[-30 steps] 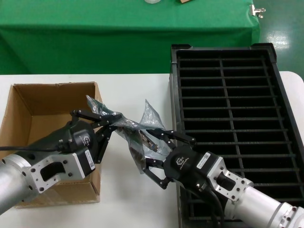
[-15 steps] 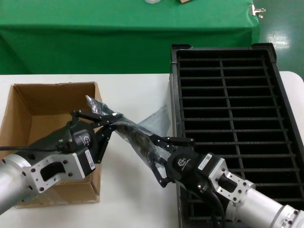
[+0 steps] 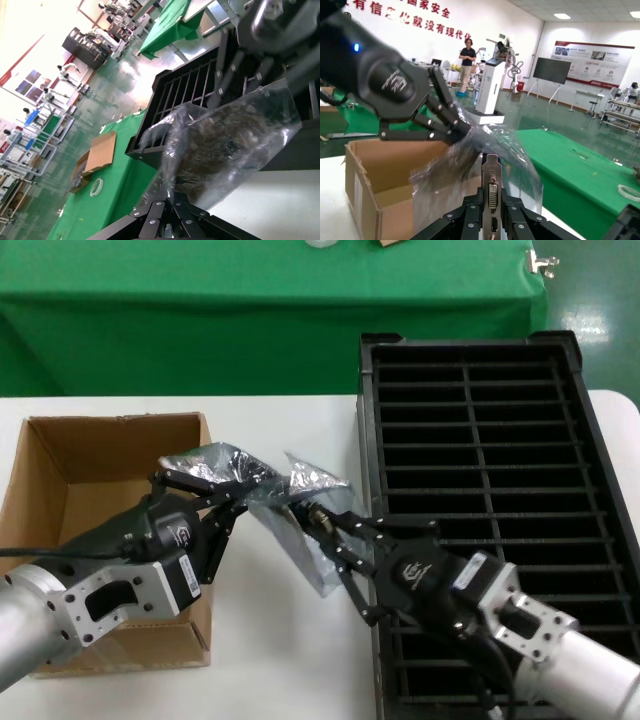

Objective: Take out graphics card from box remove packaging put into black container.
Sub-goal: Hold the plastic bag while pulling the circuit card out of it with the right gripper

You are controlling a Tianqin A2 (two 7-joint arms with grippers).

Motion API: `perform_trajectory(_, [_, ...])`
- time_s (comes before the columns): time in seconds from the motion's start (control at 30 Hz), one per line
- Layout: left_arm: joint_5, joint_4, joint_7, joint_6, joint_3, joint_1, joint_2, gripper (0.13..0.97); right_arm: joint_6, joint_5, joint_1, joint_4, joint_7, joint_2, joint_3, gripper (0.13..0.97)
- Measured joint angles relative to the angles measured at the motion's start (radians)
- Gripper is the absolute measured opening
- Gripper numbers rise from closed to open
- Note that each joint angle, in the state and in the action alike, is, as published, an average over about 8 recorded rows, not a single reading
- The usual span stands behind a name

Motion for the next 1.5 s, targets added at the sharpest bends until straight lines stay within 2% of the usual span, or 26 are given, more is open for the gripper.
perform_trajectory(0.47, [0.000, 0.000, 0.000, 0.000, 0.000, 0.000, 0.000, 0.139, -0.040, -0.025, -0.045, 0.210, 0.180, 0.183, 0.089, 0.189])
perform_trajectory(0.77, [0.000, 0.000, 0.000, 0.000, 0.000, 0.000, 0.000, 0.139, -0.059, -0.006, -0.073, 0.272, 0.221, 0.248, 0.126, 0.189])
perform_trajectory(1.1, [0.000, 0.000, 0.000, 0.000, 0.000, 0.000, 0.000, 0.139, -0.091, 0.079, -0.171, 0.345, 0.190, 0.357, 0.225, 0.189])
perform_trajectory(1.37, [0.000, 0.000, 0.000, 0.000, 0.000, 0.000, 0.000, 0.139, -0.175, 0.214, -0.284, 0.378, 0.084, 0.457, 0.413, 0.189])
perform_trajectory(1.5, [0.000, 0.000, 0.000, 0.000, 0.000, 0.000, 0.000, 0.139, -0.229, 0.247, -0.330, 0.381, 0.063, 0.528, 0.508, 0.189])
